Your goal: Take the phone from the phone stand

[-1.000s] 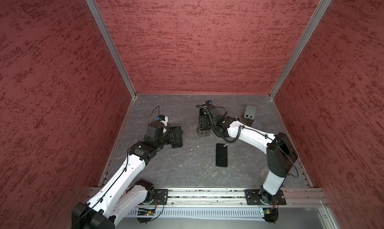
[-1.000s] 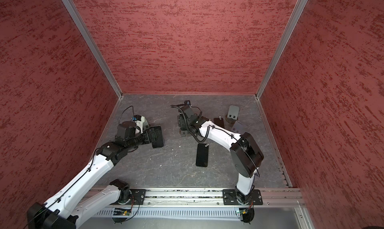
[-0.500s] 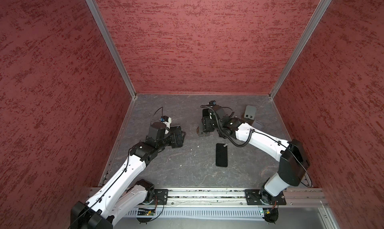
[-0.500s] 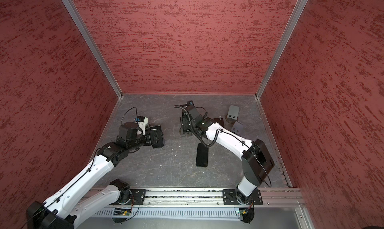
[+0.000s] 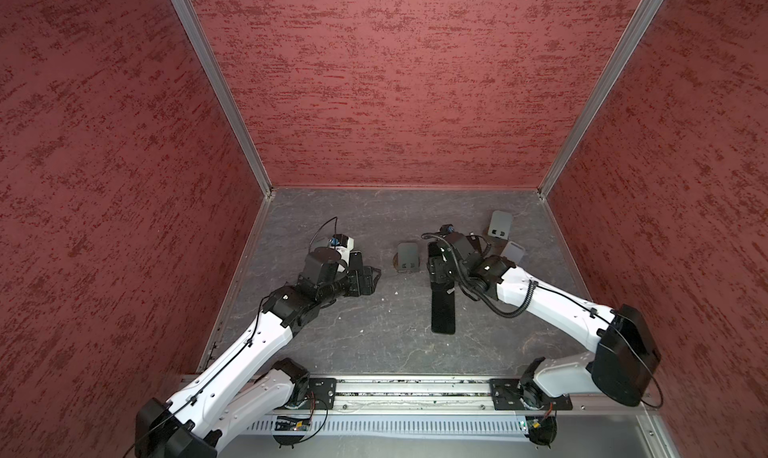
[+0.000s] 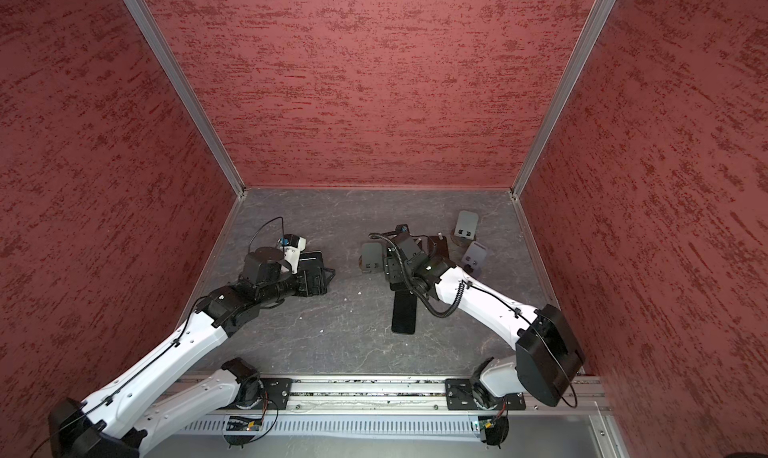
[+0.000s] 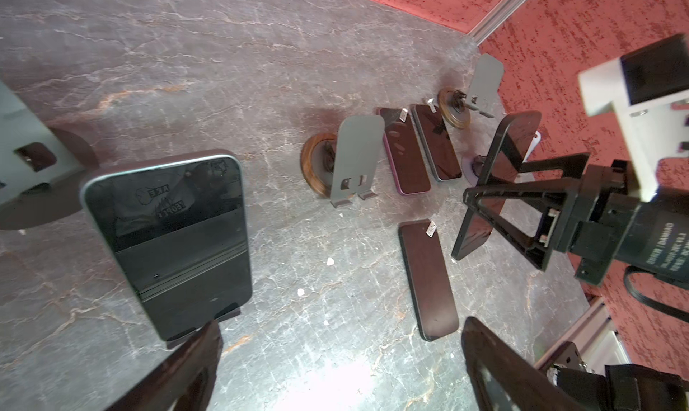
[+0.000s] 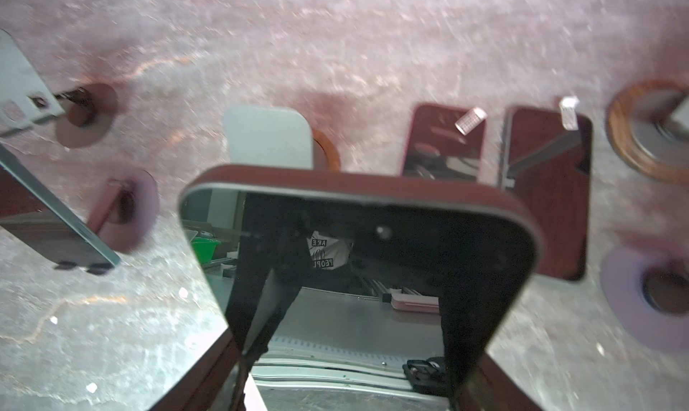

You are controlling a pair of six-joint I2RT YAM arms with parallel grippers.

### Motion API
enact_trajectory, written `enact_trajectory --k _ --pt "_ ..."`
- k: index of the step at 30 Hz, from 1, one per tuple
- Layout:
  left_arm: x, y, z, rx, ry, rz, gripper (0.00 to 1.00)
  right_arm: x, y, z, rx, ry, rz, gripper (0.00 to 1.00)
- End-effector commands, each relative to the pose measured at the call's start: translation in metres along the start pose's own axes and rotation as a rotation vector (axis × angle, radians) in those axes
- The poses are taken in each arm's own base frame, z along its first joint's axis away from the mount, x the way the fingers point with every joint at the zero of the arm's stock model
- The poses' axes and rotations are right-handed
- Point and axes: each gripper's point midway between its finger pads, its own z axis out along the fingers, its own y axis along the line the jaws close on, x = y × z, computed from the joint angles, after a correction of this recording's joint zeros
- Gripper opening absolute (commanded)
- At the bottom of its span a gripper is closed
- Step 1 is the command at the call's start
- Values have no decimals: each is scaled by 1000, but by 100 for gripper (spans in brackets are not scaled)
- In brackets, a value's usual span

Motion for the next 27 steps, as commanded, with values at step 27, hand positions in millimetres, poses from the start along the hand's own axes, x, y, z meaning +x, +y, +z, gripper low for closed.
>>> enact_trajectory --k 27 --pt "-14 -48 27 62 20 80 100 99 -80 -5 151 230 223 55"
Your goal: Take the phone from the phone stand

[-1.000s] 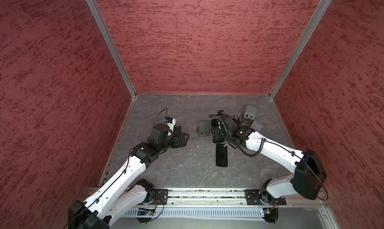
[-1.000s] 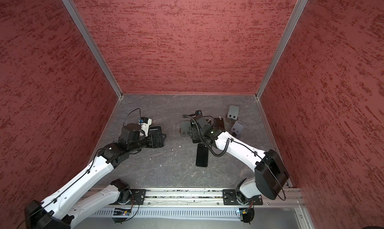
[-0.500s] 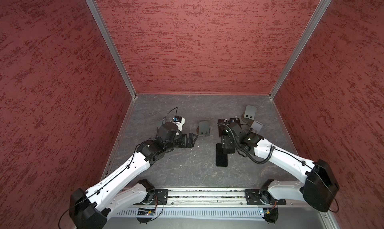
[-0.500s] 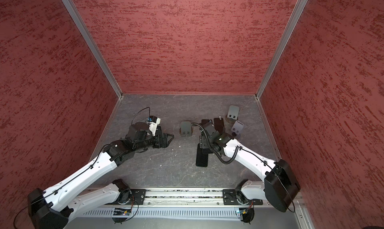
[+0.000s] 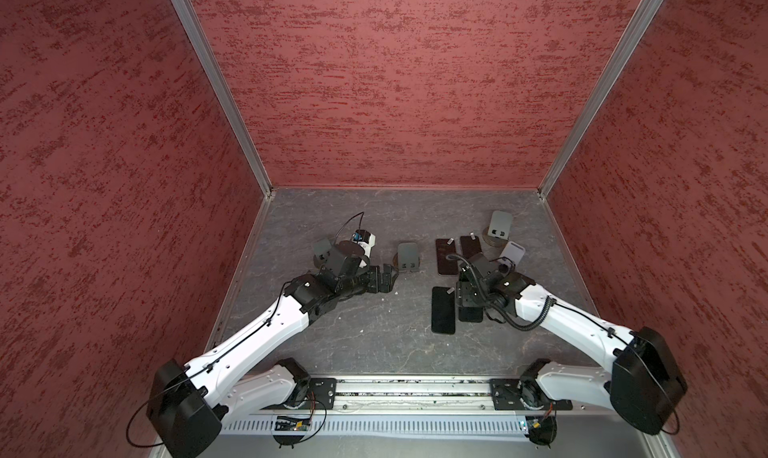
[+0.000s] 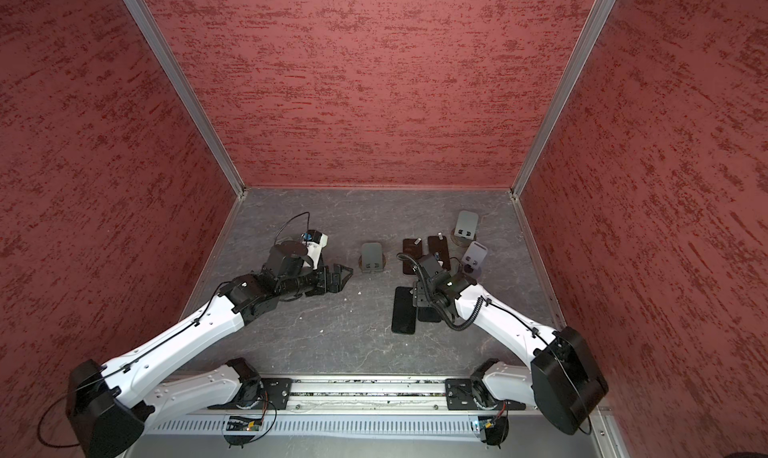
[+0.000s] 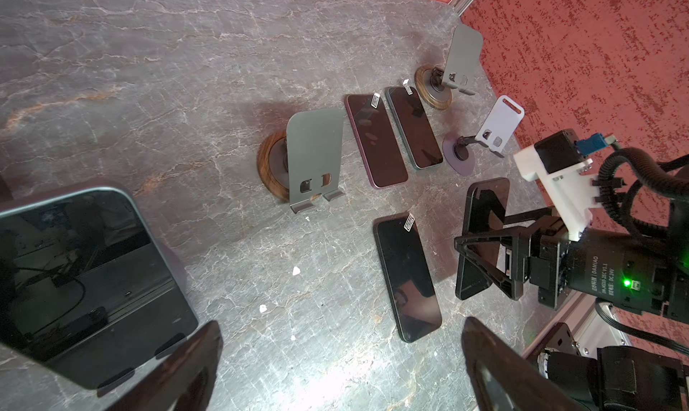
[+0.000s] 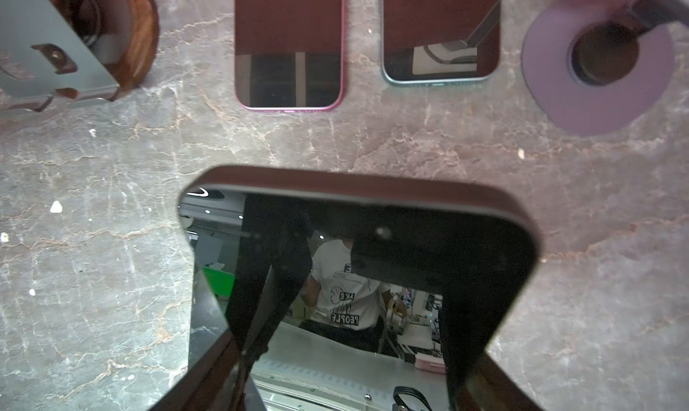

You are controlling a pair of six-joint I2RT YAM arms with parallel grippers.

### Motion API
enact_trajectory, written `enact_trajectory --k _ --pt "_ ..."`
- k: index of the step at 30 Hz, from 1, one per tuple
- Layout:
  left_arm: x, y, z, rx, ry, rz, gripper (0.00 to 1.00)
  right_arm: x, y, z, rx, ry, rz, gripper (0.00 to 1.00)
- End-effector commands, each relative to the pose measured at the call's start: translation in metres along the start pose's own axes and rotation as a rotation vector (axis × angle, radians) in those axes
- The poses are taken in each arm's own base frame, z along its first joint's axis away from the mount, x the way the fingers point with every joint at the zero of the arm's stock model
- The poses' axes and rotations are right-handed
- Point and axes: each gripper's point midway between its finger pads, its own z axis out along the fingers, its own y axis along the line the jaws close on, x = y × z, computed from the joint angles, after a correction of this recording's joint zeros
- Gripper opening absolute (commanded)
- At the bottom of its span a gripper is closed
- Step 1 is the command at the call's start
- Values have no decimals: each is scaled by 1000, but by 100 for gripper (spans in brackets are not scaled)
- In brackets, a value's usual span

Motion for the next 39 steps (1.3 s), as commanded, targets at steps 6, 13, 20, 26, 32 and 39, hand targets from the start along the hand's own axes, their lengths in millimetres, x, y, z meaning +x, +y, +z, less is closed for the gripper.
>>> enact_trajectory --k 6,13,20,26,32,39 --pt "-16 -14 4 39 -30 25 100 11 -10 12 8 41 57 56" --pt "-17 -17 6 47 -29 34 100 17 -10 23 -7 66 70 56" --pt "-14 -14 7 39 -22 37 99 21 -13 33 7 90 81 57" --pt "-13 -13 9 35 -17 44 100 24 -16 40 14 99 98 59" --pt "-12 -12 10 28 -17 48 100 26 -19 51 37 114 95 60" --pt "-11 -9 7 15 -21 58 100 30 -24 60 70 132 100 60"
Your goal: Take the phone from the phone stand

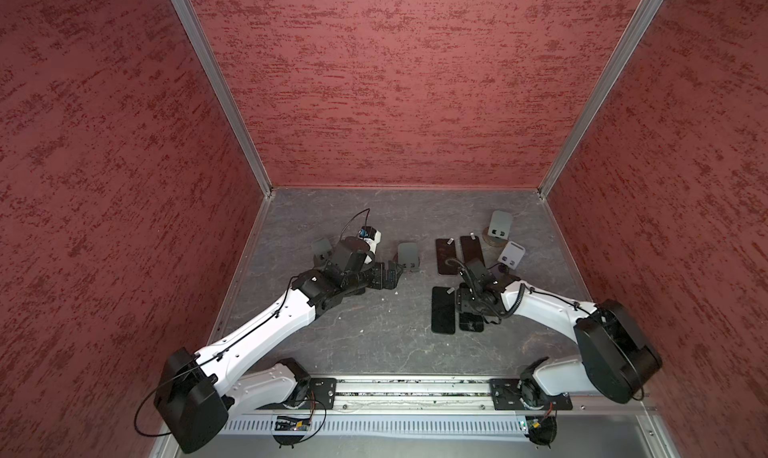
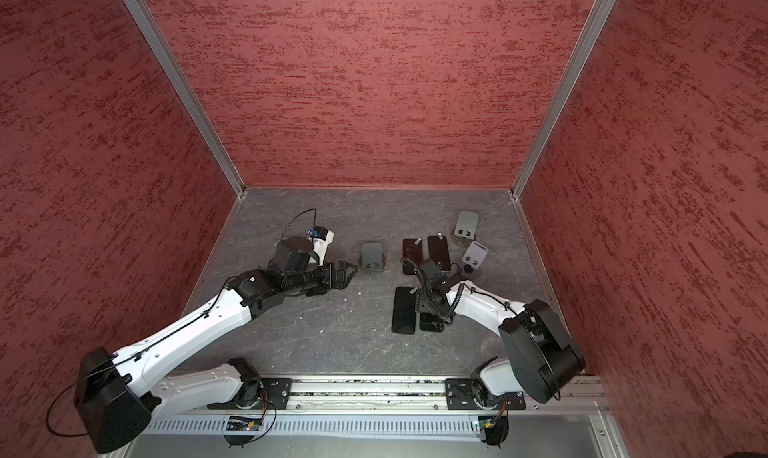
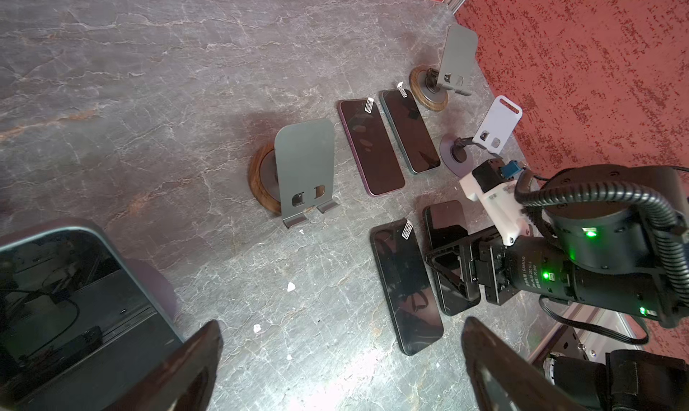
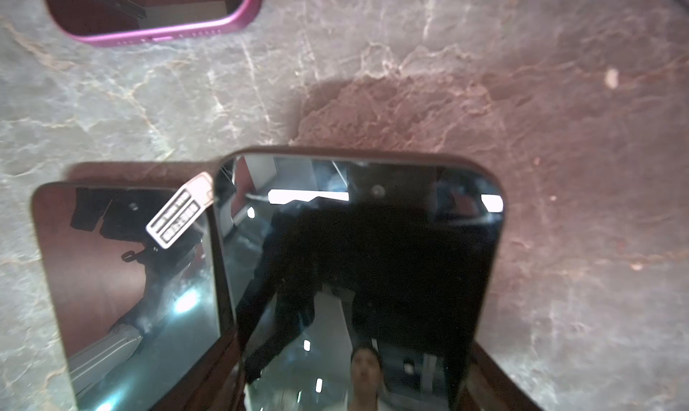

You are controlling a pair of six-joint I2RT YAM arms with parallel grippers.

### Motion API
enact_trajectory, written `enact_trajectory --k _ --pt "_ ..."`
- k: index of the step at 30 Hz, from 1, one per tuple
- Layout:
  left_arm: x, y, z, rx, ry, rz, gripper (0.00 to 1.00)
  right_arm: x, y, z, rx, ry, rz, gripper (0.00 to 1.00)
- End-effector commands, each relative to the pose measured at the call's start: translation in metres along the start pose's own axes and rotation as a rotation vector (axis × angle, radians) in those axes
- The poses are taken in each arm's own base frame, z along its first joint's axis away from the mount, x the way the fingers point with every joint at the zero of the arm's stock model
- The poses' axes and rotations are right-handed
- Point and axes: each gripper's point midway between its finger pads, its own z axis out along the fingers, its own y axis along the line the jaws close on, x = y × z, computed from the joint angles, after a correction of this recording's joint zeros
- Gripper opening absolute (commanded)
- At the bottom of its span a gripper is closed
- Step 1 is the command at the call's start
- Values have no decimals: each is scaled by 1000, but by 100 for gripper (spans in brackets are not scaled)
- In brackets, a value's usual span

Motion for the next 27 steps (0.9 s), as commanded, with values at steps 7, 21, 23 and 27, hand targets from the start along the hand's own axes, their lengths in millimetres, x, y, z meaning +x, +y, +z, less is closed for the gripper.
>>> enact_trajectory --k 7,21,23,27 --pt "-3 -1 -5 6 -25 31 99 4 -11 14 60 19 16 60" --pt "-3 2 -6 -9 -22 47 100 9 -15 20 80 38 18 63" --pt "-3 3 -6 -12 -23 47 100 9 -15 20 82 41 18 63" --pt "-1 5 -6 -17 -21 46 100 10 -15 20 80 43 20 64"
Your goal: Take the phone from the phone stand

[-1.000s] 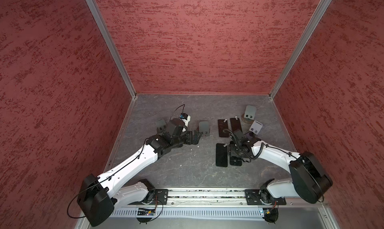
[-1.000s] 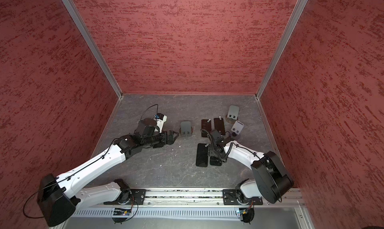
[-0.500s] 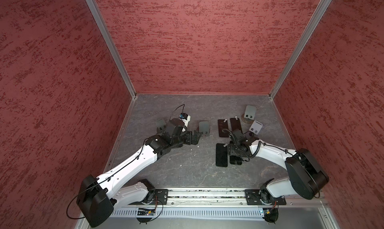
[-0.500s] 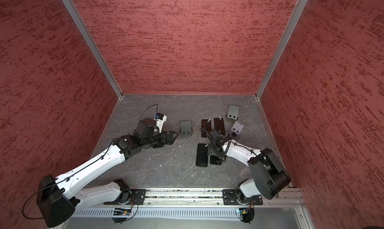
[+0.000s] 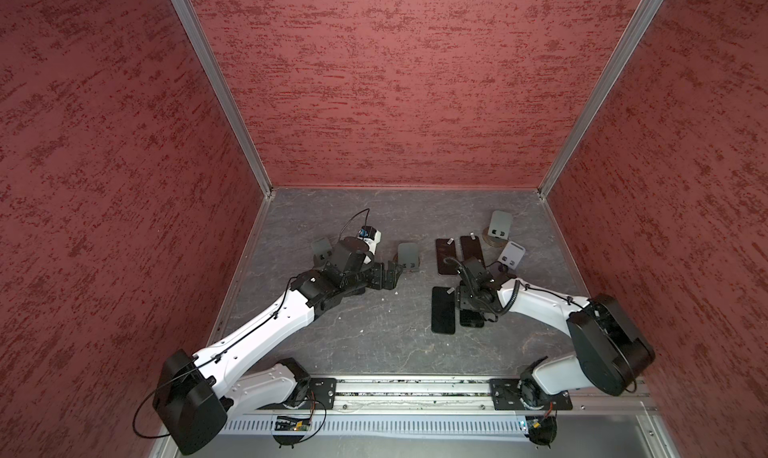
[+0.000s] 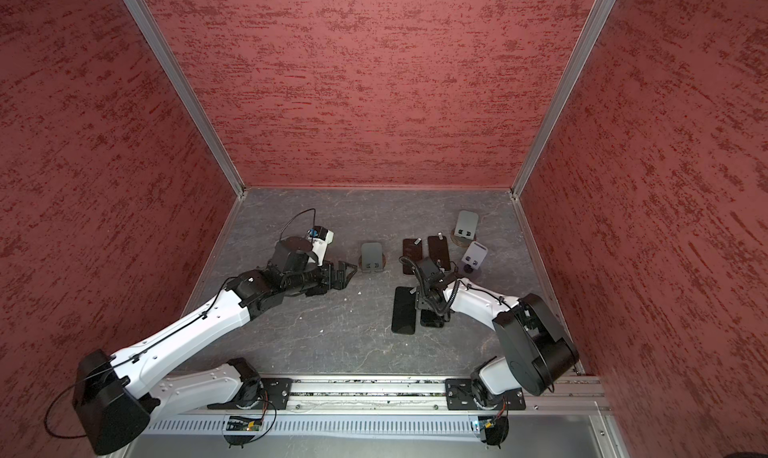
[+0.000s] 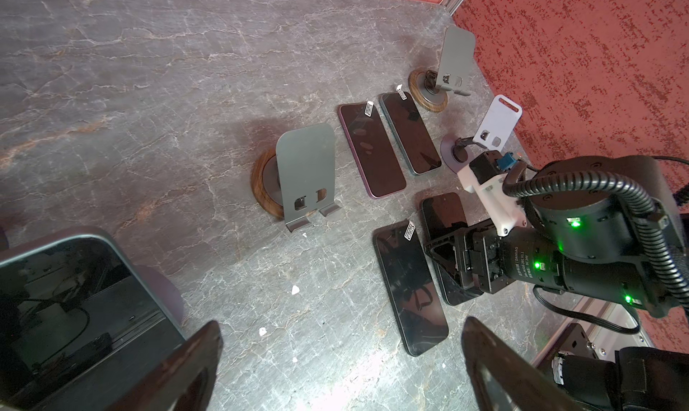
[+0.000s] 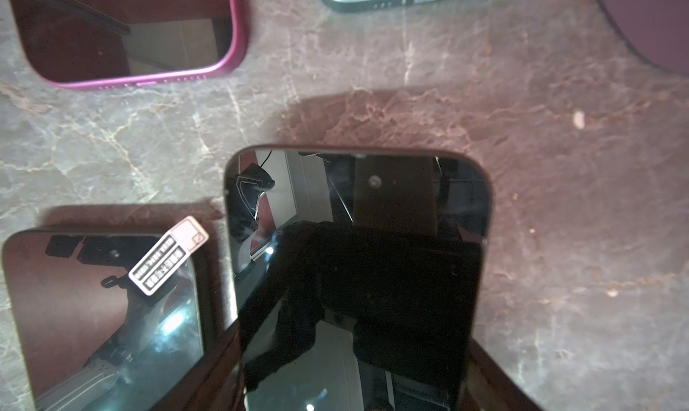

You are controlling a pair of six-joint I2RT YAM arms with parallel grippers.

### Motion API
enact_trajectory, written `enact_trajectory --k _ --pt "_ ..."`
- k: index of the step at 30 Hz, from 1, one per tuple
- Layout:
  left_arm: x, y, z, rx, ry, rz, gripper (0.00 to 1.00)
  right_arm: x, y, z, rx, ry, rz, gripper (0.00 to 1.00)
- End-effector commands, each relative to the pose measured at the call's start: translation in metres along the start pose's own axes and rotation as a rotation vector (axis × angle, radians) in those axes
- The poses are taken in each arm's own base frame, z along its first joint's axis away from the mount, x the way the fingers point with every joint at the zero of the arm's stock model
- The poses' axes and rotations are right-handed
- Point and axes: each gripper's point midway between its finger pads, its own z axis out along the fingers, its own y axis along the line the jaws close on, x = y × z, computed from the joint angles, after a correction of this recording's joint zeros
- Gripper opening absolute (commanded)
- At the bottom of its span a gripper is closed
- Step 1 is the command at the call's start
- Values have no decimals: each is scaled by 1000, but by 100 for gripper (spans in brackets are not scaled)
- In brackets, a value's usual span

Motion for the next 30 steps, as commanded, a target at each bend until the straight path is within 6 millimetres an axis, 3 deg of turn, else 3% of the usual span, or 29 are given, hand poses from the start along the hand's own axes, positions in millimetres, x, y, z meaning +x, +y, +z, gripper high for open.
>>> enact_trajectory --k 1,30 --pt "1 5 -4 -14 -10 19 99 21 -12 14 42 76 19 64" --pt "-2 18 -18 -29 -58 -1 100 38 -8 24 13 158 3 70"
